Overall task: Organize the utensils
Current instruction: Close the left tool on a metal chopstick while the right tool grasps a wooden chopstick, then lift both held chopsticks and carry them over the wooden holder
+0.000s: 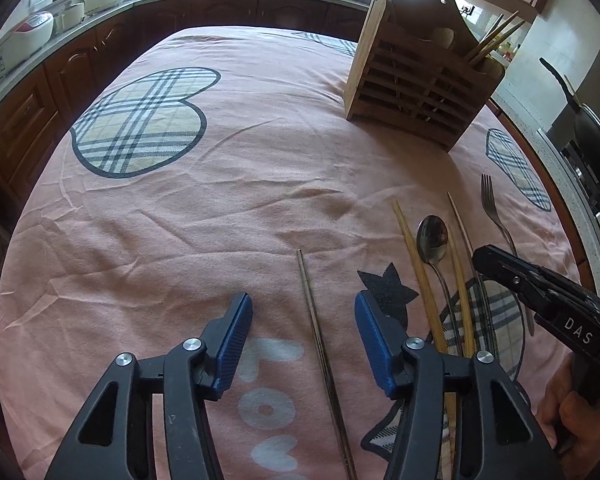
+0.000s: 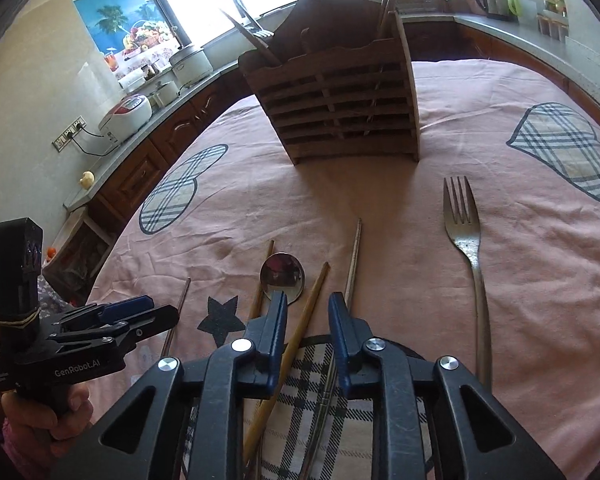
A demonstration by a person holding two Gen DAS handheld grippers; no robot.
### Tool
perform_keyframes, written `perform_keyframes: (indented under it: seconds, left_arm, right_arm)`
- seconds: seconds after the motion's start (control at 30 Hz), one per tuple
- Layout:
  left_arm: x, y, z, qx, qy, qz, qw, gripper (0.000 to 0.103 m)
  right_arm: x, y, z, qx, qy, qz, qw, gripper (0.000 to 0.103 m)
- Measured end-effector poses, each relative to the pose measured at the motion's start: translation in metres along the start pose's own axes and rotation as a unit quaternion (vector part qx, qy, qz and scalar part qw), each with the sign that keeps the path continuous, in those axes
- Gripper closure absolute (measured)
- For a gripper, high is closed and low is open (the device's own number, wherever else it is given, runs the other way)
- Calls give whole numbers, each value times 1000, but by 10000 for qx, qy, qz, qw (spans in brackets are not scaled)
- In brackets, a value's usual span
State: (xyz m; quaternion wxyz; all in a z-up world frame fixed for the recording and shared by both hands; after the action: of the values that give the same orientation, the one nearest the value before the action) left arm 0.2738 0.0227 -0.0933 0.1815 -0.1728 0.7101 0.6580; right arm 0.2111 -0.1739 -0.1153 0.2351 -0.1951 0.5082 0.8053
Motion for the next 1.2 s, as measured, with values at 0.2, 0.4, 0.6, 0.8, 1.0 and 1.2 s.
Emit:
perform_keyframes:
  seconds: [0.2, 0.4, 0.6, 0.8, 1.0, 1.2]
  left_arm:
    - [-7, -13, -9, -152, -347, 126, 9992, 56]
    - [-10, -18, -23, -455, -739, 24, 9962, 67]
    - [-12, -22, -31, -350, -804, 5, 9961, 97]
    - [-15, -15, -14, 170, -433, 134, 9988, 99]
    - [-16, 16, -2, 532, -248, -45, 9983, 100]
    - [-14, 56, 8, 715, -148, -352, 9967, 100]
  right_arm:
    - [-2, -25, -3, 174, 115, 435, 9988, 87]
    - [-9, -28, -4, 282, 319, 603, 9973, 94]
    - [-16, -38, 4, 511, 651, 711, 9940, 93]
    - [-15, -28, 3, 320, 493, 611, 9964, 96]
    - [-23, 1, 13, -30, 315, 241, 9992, 97]
    - [-30, 35, 25, -139, 343, -171, 9992, 97]
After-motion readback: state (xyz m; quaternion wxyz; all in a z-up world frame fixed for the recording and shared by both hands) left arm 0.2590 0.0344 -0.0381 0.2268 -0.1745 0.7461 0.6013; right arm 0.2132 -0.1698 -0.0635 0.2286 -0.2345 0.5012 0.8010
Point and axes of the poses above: each gripper's, at about its wrist camera, not at the fingertips, and y roughly against the way its jaws point, z to its left, x to its underside, the point moved 3 cm from there along -y, roughly the way its jaws point, and after that the axes turned 8 degrees about -x, right-handed, at the moved point
